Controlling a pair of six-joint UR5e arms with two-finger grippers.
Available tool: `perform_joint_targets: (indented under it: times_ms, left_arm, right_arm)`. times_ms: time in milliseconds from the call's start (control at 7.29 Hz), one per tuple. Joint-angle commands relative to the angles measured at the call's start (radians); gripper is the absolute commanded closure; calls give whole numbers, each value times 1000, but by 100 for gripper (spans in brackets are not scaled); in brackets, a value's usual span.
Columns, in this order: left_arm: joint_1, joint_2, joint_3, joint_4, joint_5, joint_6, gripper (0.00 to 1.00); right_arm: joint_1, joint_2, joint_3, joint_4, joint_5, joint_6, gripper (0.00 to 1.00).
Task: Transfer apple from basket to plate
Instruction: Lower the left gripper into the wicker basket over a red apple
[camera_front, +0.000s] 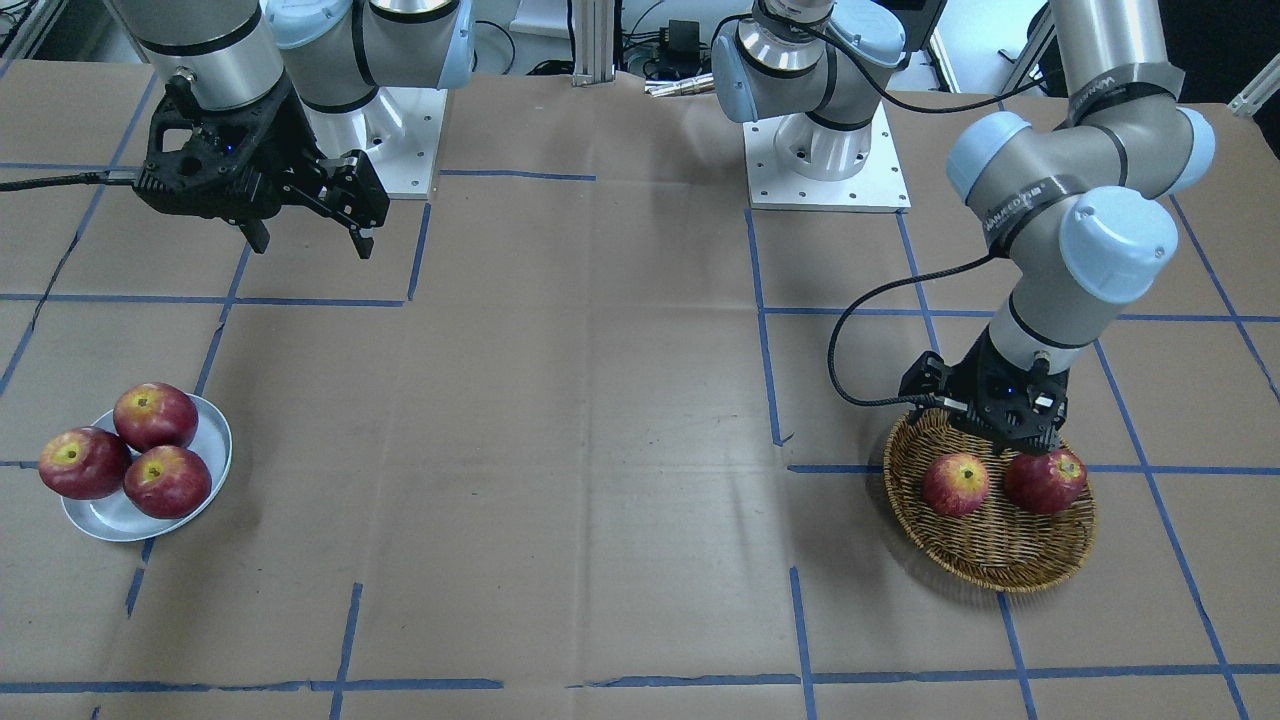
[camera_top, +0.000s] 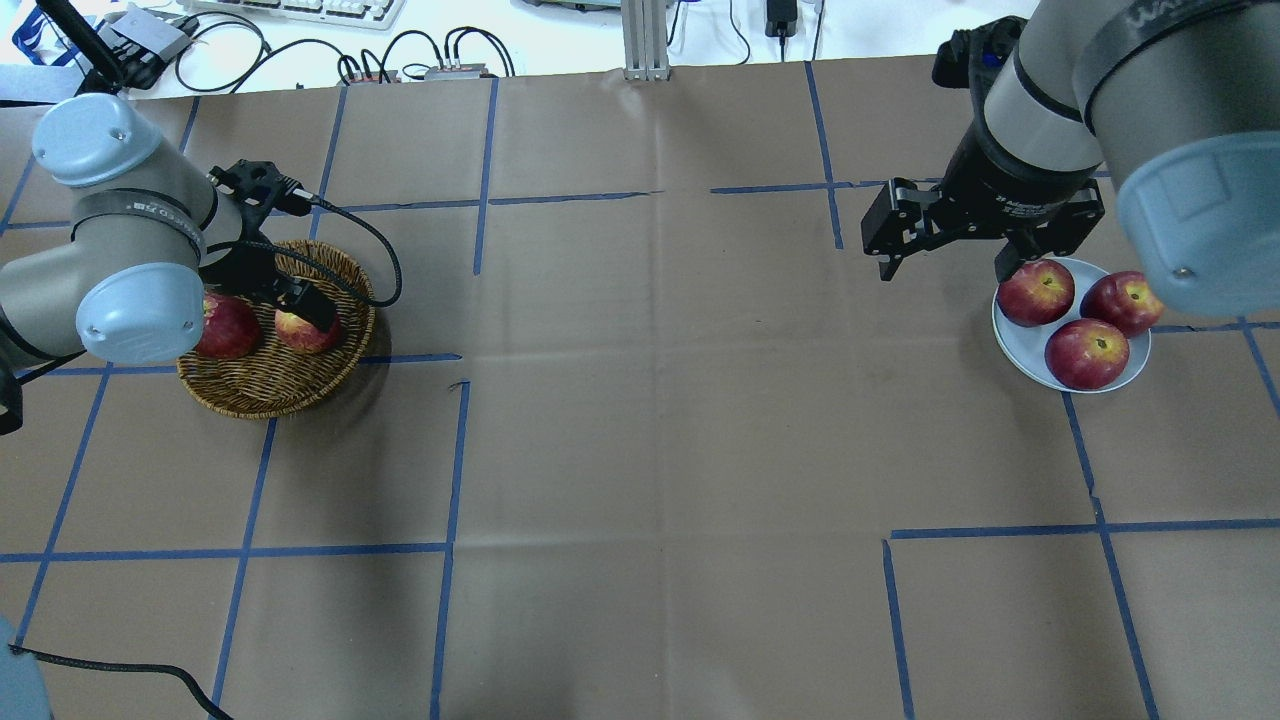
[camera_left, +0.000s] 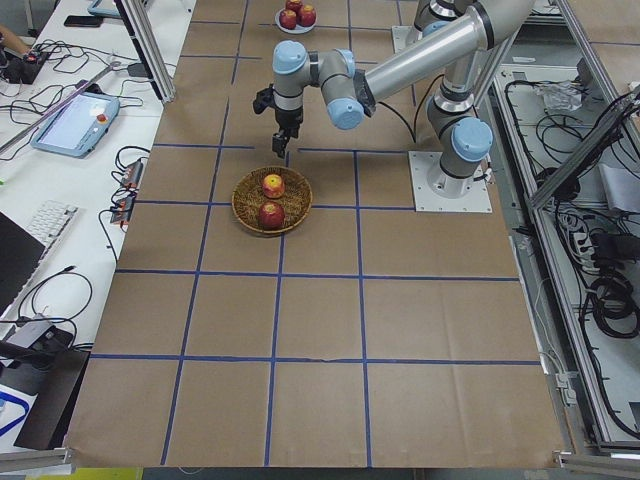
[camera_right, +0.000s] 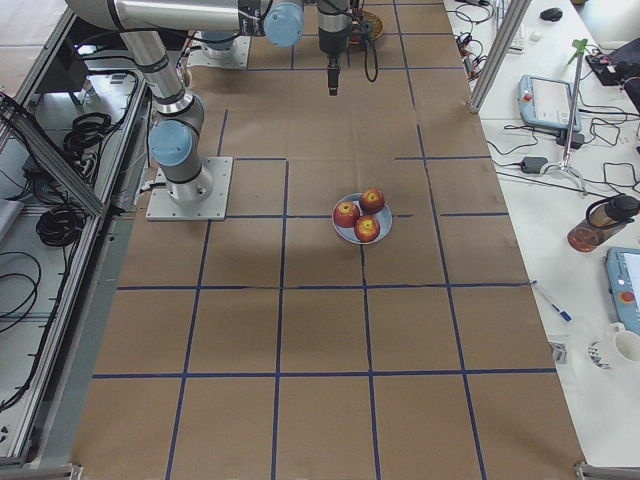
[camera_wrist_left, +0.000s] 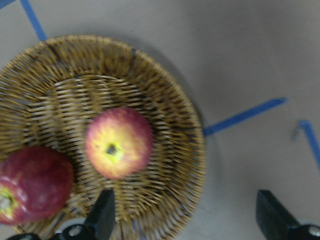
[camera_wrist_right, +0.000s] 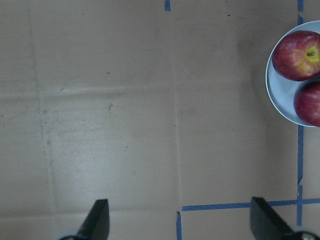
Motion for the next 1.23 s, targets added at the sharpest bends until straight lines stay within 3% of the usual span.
perform_joint_targets:
  times_ms: [0, 685, 823, 1097]
  left_arm:
    - [11, -76, 43, 26, -5, 18, 1]
    - [13, -145, 45, 33, 0, 15, 4]
    - [13, -150, 45, 46, 4, 15, 8]
    - [13, -153, 45, 46, 6, 10, 31]
  right_arm:
    - [0, -1, 0, 0, 0, 0, 0]
    - [0, 0, 0, 0, 0, 0, 0]
    - [0, 0, 0, 0, 0, 0, 0]
    - [0, 0, 0, 0, 0, 0, 0]
